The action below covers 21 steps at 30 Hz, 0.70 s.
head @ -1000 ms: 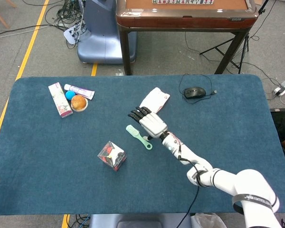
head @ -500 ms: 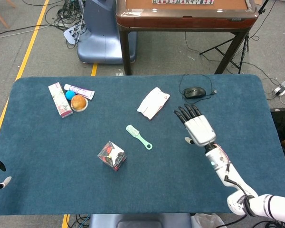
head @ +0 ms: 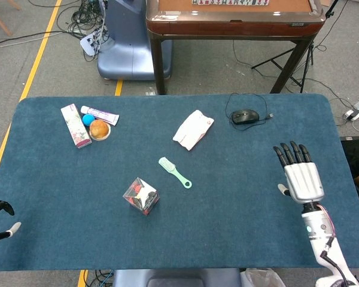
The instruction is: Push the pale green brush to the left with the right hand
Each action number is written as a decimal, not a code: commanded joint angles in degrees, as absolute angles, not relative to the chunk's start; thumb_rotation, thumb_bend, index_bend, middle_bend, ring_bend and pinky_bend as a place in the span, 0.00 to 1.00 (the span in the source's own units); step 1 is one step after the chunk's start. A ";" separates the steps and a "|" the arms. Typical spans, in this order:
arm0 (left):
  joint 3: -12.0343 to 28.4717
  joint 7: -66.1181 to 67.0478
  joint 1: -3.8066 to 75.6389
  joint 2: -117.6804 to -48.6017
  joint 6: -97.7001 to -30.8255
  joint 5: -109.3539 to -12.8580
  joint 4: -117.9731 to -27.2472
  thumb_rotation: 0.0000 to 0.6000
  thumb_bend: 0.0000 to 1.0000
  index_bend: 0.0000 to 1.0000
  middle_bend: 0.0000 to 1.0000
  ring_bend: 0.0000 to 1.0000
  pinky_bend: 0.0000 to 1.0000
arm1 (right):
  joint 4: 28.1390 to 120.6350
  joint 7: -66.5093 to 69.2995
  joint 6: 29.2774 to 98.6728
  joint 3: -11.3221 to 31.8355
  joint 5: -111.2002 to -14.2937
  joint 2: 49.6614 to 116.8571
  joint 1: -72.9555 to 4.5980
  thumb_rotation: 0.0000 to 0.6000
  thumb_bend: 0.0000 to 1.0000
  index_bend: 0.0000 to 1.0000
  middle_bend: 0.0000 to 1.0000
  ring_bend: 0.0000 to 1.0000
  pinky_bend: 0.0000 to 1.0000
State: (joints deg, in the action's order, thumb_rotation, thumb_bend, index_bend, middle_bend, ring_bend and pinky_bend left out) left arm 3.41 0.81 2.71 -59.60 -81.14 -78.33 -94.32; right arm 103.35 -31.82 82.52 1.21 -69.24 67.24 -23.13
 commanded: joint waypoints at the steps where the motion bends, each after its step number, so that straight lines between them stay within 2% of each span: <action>1: 3.26 2.59 2.57 -59.71 -82.59 -79.48 -95.09 1.00 0.17 0.55 0.49 0.34 0.48 | 103.85 -28.73 86.31 -0.77 -71.46 66.15 -18.90 1.00 0.00 0.12 0.10 0.00 0.11; 10: 3.12 3.38 2.54 -60.18 -83.93 -80.89 -96.10 1.00 0.17 0.54 0.49 0.34 0.48 | 99.89 -20.76 94.76 -1.33 -75.56 67.51 -10.49 1.00 0.00 0.12 0.10 0.00 0.11; 21: 3.32 3.28 3.01 -60.15 -83.08 -80.02 -96.23 1.00 0.17 0.54 0.49 0.34 0.49 | 98.68 -17.57 94.59 0.83 -77.11 66.09 -8.02 1.00 0.00 0.12 0.10 0.00 0.11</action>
State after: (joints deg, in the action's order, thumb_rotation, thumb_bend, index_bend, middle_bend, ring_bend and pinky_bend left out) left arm 3.31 3.23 2.96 -60.12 -83.14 -80.06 -96.24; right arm 98.73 -17.82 94.85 0.62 -77.22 66.28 -8.20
